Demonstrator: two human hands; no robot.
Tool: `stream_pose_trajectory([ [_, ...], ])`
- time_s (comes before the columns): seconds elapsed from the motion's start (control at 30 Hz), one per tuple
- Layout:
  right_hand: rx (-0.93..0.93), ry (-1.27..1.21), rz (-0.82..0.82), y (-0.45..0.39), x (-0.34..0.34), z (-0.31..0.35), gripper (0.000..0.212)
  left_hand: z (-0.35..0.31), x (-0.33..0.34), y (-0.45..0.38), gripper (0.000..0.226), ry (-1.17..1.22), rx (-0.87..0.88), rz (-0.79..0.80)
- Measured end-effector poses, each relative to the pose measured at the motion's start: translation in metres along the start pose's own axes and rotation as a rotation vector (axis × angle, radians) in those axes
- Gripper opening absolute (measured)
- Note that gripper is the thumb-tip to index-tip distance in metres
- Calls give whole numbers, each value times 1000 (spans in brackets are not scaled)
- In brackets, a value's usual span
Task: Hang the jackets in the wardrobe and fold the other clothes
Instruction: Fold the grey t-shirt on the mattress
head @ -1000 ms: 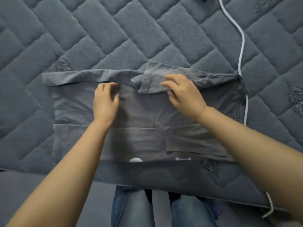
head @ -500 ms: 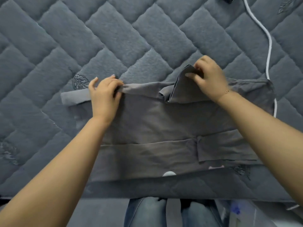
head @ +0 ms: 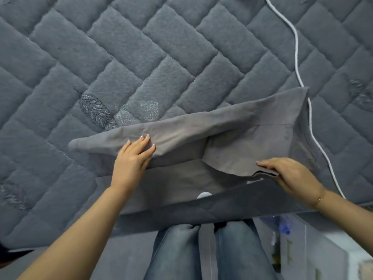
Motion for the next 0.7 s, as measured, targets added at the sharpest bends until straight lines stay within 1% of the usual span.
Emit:
stream_pose_trajectory([
  [0.03,17,10,25,9,6,-4,39,4,4,4,26,-3,-44,17],
  [0.07,35,36,49,17,14,-9,24,8,8,9,27,-3,-94,34],
  [0.1,74,51,74,23,21,-15,25,12,11,12,28,0,-140,50],
  [0.13,112,64,118,28,29,-22,37,15,14,14,29,11,-174,64],
  [0.17,149,66,161,30,35,-27,44,17,16,16,30,35,-204,68],
  [0.2,176,66,183,29,38,-29,44,18,16,17,31,72,-240,58],
  [0.27,217,50,196,20,41,-22,36,19,11,23,33,192,-342,-28],
  [0.3,245,5,169,12,41,-15,30,21,7,29,33,284,-432,-105],
  [0.33,290,-76,103,1,42,-4,25,26,4,39,33,421,-577,-198],
  [0.37,370,-207,8,-12,44,8,19,35,5,52,34,606,-789,-297],
  [0.4,503,-397,-84,-25,51,21,14,43,10,67,35,824,-1033,-399],
  [0.43,689,-640,-140,-37,65,32,12,48,18,80,39,1031,-1265,-483],
  [0.47,897,-908,-136,-49,88,46,16,48,27,89,44,1202,-1445,-527],
  [0.5,1082,-1152,-76,-60,114,66,24,48,34,92,47,1328,-1552,-538],
  [0.53,1209,-1358,6,-71,137,88,30,50,37,91,45,1416,-1592,-537],
  [0.57,1269,-1517,59,-83,155,109,35,54,37,86,35,1479,-1582,-543],
  [0.6,1299,-1651,73,-95,167,125,38,59,36,80,25,1535,-1561,-558],
  [0.63,1314,-1777,60,-106,176,138,38,63,33,72,20,1587,-1542,-570],
  [0.7,1325,-2040,-17,-125,189,155,34,70,26,58,21,1622,-1531,-590],
])
Point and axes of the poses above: each hand's wrist, its own y-axis away from the middle knuckle, its own x-axis out of the palm, z = x × y, the point moved 8 cm from there along -y, towards the middle knuckle, and after that the axes turned 6 degrees about -z, right-handed, at the moved point
